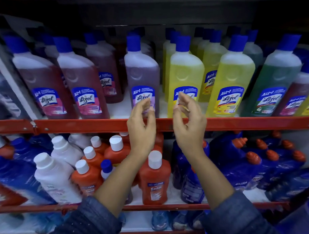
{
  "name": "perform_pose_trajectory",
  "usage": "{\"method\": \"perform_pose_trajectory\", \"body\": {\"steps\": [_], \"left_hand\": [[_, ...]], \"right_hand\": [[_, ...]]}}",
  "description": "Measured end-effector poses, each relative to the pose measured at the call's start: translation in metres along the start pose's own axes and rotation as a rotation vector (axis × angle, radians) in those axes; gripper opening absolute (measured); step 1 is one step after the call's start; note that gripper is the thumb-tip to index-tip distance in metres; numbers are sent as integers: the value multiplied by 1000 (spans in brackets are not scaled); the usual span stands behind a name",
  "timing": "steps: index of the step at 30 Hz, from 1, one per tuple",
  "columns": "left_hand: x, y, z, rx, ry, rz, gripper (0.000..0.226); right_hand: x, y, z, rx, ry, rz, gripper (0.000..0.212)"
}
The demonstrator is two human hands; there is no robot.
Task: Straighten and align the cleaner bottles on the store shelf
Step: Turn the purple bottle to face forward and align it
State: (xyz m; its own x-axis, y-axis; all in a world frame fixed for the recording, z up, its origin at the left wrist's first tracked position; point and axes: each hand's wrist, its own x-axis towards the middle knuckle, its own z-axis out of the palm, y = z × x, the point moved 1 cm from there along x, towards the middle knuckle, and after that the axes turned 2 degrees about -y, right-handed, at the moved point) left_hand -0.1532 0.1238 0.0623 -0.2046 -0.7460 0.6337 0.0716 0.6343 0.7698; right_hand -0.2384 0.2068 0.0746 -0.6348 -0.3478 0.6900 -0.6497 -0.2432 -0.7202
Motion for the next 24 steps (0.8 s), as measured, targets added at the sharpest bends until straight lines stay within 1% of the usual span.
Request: {"method": "perform_pose_trajectory", "body": {"steps": [2,5,7,9,10,12,14,18,20,24], "left_hand": [[8,-2,-15,-19,73,-29,23],[22,-12,-31,-21,88,-129,31],[29,-18,-37,32,2,-223,40],[33,-18,-40,43,-126,-301,44],[34,-17,-41,34,-174,-316,43],[35,-17,-42,11,-202,-310,42],[34,-17,-44,-23,-200,-299,41],[31,-15,-47,-69,-213,-299,38],[31,-17,-49,-75,-204,-289,39],[32,-17,-53,-89,-197,-279,38]], "right_hand": [[-1,-9,22,79,-146,98,45],[3,-13,46,122,-238,238,55],[4,-9,57,85,-261,298,57],[5,-3,65,49,-246,325,65],[4,1,68,48,-233,336,70],[5,10,70,54,-206,351,74],[6,10,70,50,-200,361,70],[5,3,66,85,-241,388,57],[6,0,65,90,-275,370,51],[9,-2,61,91,-358,316,31]]}}
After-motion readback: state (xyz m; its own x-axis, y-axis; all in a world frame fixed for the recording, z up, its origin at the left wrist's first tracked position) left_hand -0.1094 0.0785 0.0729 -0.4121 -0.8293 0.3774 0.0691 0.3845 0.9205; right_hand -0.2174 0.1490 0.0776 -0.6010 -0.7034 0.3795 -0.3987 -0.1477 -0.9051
